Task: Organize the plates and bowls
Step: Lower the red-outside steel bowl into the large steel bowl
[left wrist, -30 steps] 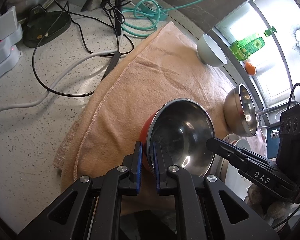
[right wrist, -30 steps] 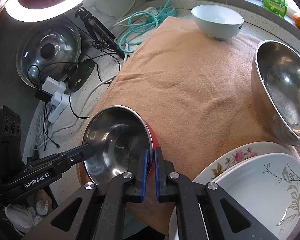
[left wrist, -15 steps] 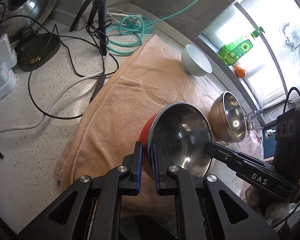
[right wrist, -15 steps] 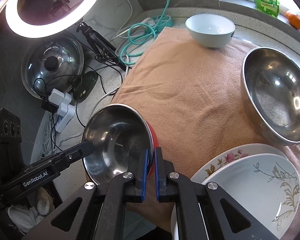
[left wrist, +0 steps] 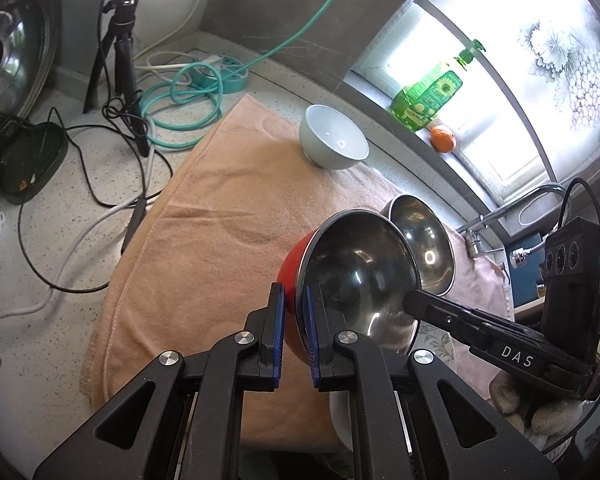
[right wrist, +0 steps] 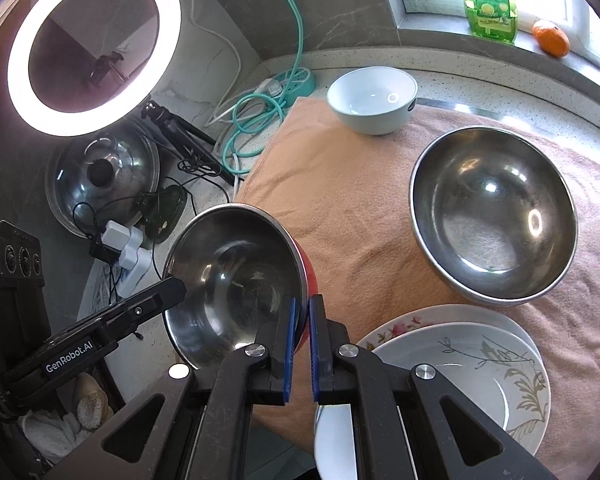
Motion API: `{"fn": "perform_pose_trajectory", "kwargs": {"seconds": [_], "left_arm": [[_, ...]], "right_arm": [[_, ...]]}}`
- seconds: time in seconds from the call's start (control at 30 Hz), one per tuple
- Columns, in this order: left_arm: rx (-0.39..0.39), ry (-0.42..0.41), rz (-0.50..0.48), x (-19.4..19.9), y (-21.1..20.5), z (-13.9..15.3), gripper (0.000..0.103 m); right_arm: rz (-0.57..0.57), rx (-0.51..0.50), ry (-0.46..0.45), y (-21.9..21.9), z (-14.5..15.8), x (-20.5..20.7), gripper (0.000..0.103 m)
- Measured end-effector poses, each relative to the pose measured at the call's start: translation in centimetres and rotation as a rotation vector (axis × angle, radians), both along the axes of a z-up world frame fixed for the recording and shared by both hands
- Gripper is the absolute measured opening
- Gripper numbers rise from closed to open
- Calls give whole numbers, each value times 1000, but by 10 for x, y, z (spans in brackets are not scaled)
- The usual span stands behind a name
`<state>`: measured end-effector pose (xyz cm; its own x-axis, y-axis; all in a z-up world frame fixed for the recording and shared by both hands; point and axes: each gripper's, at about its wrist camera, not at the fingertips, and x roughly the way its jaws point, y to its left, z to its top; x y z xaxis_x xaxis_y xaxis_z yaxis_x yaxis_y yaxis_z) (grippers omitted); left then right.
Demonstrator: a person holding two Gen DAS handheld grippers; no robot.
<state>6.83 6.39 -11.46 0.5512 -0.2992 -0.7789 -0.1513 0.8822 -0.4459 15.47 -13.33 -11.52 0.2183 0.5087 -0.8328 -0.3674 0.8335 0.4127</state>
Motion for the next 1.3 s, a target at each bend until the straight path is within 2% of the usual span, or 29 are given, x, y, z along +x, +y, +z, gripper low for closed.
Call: {"fn": "perform_pose_trajectory", "kwargs": {"seconds": [0.4,0.77,1.3], "left_arm": [[-1,-34,-97,32,-47,13,9],[-10,-37,-156,66,-91,15,9],[-1,31,-152,107,-121,-8,9]], "right_arm": [[-91,7,-8,-52,16,17,6],[-140,-27,-33,-97,26,41,6],[-134,-75,3,-127,-1,89,6]]}}
